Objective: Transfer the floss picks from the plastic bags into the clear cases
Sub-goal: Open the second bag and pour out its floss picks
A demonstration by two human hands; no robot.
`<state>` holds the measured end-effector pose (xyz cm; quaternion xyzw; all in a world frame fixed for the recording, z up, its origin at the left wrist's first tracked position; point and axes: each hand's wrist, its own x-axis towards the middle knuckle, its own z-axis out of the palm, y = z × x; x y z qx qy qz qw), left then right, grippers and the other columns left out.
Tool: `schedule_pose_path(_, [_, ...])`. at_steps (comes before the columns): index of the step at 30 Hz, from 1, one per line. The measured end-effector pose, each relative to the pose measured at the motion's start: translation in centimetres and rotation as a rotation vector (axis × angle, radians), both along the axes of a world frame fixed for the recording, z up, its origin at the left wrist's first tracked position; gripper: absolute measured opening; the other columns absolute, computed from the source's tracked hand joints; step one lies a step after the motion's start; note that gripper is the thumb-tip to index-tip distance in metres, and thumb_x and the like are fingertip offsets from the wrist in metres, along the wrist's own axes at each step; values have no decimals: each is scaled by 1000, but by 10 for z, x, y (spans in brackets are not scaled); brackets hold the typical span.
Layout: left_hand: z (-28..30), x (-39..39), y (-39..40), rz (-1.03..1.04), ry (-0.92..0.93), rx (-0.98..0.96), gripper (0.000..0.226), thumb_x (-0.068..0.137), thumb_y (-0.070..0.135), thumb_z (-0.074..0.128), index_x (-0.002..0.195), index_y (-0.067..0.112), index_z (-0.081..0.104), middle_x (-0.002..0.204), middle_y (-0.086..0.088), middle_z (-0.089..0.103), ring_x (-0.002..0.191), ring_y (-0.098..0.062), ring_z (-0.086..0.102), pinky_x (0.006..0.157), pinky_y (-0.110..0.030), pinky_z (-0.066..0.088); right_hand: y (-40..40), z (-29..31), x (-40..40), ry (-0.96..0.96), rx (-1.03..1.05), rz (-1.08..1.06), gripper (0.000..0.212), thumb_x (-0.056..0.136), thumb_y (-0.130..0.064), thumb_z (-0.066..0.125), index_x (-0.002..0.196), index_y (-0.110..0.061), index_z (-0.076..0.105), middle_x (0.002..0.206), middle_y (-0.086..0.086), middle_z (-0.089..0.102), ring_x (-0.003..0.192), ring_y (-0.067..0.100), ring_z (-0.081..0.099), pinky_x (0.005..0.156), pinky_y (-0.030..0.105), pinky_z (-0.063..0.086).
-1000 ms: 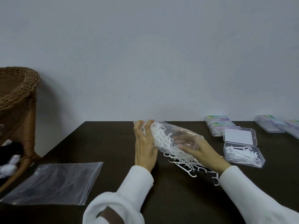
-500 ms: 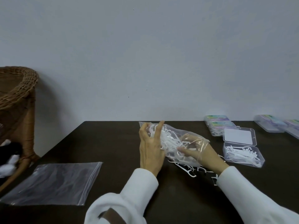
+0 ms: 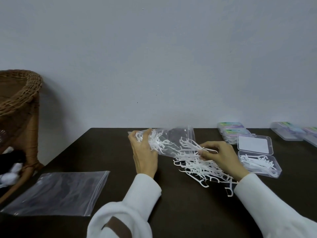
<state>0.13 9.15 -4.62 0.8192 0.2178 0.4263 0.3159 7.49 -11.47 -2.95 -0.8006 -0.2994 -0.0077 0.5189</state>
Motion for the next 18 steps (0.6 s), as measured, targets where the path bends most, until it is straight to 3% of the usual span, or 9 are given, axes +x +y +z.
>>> schedule_pose_path(3, [2,-1,8,42,-25,-65,55,80,-6,65,124,25,55,133,0,23,110,-17,48,93,-20,39,-4,-2,4,-21,-109,-36,7,79,-18,72,85,-20,73,76,-1,73,69,7,68,63,9,49])
schedule_pose_path(6, [4,0,14,78,-49,-119,55,79,-6,67,124,23,56,135,-1,24,115,-21,49,98,-31,47,-7,-4,7,-53,-224,-68,7,79,-23,73,85,-24,73,75,-11,70,72,2,62,61,6,43])
schedule_pose_path(8, [5,0,17,103,-62,-149,52,79,-4,68,123,21,57,137,-4,25,117,-23,49,98,-29,46,-8,-4,8,-63,-258,-74,10,80,-23,72,89,-23,72,80,-13,67,74,-4,57,61,4,39])
schedule_pose_path(12, [7,-2,18,136,-103,-183,50,78,-7,68,120,19,58,134,-6,27,110,-19,49,90,-19,39,-9,-3,9,-65,-326,-99,14,81,-22,71,94,-20,70,98,-7,64,95,5,53,83,17,34])
schedule_pose_path(15, [8,-3,19,148,-135,-239,46,79,-3,69,119,17,57,133,-6,27,105,-16,48,90,-18,38,-10,-4,9,-59,-346,-103,12,79,-20,72,91,-22,69,109,-1,66,105,11,55,86,20,34])
schedule_pose_path(18, [9,-4,18,142,-154,-289,43,80,2,69,119,15,56,133,-6,28,104,-15,47,90,-19,39,-10,-3,8,-69,-363,-107,15,77,-22,73,88,-31,66,108,-3,66,104,12,57,84,24,39])
